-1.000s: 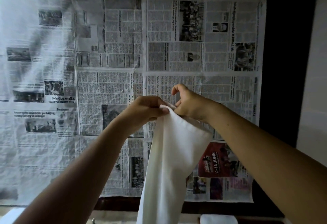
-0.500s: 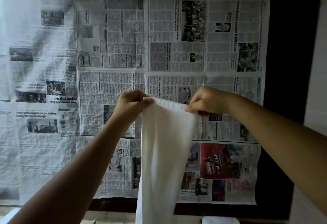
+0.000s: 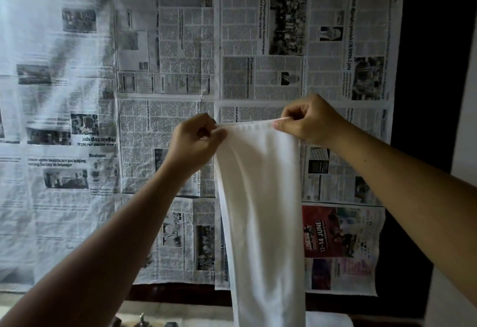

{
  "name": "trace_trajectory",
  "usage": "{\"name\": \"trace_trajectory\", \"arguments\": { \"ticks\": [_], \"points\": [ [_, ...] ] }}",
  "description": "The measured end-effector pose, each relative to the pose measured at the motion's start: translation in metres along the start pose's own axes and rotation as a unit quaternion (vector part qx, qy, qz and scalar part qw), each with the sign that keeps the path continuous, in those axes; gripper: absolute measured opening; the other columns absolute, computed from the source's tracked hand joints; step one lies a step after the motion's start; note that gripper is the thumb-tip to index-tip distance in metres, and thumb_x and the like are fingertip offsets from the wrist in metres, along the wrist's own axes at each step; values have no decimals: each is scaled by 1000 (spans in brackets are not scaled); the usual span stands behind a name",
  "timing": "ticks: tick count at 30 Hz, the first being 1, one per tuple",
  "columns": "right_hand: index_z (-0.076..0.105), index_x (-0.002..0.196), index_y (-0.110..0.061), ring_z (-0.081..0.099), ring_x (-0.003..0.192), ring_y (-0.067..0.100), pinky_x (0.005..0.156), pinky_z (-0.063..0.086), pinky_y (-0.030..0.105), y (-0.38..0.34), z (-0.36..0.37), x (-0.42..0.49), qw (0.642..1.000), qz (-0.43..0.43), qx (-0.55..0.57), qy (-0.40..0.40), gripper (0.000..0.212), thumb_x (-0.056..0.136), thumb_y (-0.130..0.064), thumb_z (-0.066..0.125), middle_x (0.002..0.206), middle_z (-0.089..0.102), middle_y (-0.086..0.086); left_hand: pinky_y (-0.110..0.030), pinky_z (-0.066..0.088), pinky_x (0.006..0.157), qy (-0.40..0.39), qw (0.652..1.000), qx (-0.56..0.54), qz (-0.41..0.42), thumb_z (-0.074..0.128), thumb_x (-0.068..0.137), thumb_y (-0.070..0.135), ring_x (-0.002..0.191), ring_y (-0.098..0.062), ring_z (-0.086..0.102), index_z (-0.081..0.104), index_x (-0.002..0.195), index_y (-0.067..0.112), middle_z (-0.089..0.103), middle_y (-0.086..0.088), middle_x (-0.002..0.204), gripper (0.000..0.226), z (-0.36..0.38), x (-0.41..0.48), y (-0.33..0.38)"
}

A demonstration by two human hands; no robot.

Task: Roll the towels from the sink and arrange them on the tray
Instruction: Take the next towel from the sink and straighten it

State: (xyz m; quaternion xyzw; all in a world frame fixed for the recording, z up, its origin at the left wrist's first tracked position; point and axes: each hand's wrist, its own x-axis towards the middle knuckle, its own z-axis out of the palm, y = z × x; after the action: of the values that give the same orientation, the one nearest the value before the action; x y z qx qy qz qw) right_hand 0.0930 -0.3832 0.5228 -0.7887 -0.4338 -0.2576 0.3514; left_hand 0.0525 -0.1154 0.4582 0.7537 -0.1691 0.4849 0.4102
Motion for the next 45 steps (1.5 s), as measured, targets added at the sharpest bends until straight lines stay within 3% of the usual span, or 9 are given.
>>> {"name": "trace_trajectory", "arguments": {
  "ticks": [5,8,16,22,25,32,37,41,45],
  "points": [
    [60,64,1,41,52,13,53,36,25,2,-4,5,999,-6,17,48,32,86,-17,75,56,47,2,-38,45,54,-30,999,-10,20,71,78,34,60,-18,54,60,72,16,64,-23,74,22,1,12,10],
    [61,66,5,42,52,13,51,36,22,5,-5,3,997,-4,36,73,30,85,-14,76,56,48,6,-34,55,56,-82,996,-38,14,71,79,21,59,-19,64,63,73,8,67,-23,74,17,2,17,16],
    [56,65,7,36,51,14,51,31,22,10,-18,-2,996,-3,53,71,34,86,-12,76,56,42,6,-41,60,66,-73,992,67,72,70,84,29,71,-21,69,72,81,11,72,0,76,18,5,25,20],
    [48,67,7,39,54,22,53,34,31,7,-28,-1,999,12,38,4,40,84,-21,72,59,40,12,-32,62,78,-93,991,47,82,69,83,24,84,-8,72,72,88,1,73,24,87,24,12,26,27],
    [53,65,4,43,50,22,52,37,31,6,-33,0,999,27,37,-7,37,86,-17,75,55,44,12,-35,61,72,-106,989,54,92,71,84,24,77,-18,72,73,86,3,75,7,83,21,10,27,28],
    [61,72,7,53,54,27,52,46,35,8,-32,-3,996,36,60,60,31,82,-14,81,64,54,29,-22,57,63,-94,994,19,60,75,89,9,65,-8,67,69,88,1,72,-6,77,11,10,24,33],
    [60,81,-15,55,61,21,54,51,33,8,-37,-1,991,54,95,82,26,75,-8,84,69,58,6,-39,62,76,-96,995,-1,26,80,84,5,74,-29,71,66,83,8,73,-8,83,14,11,27,38],
    [71,103,-12,71,69,16,58,56,29,2,-42,-2,988,104,106,34,28,78,-11,85,79,70,3,-40,64,79,-88,995,32,12,84,79,8,79,-28,73,67,81,15,73,-4,83,19,9,31,40],
    [74,97,-2,75,79,21,63,60,27,-2,-52,-6,971,192,132,-48,39,63,-16,86,85,77,7,-29,64,73,-109,993,35,-27,88,72,7,71,-19,75,71,83,5,74,-6,78,20,2,32,45]
  ]
}}
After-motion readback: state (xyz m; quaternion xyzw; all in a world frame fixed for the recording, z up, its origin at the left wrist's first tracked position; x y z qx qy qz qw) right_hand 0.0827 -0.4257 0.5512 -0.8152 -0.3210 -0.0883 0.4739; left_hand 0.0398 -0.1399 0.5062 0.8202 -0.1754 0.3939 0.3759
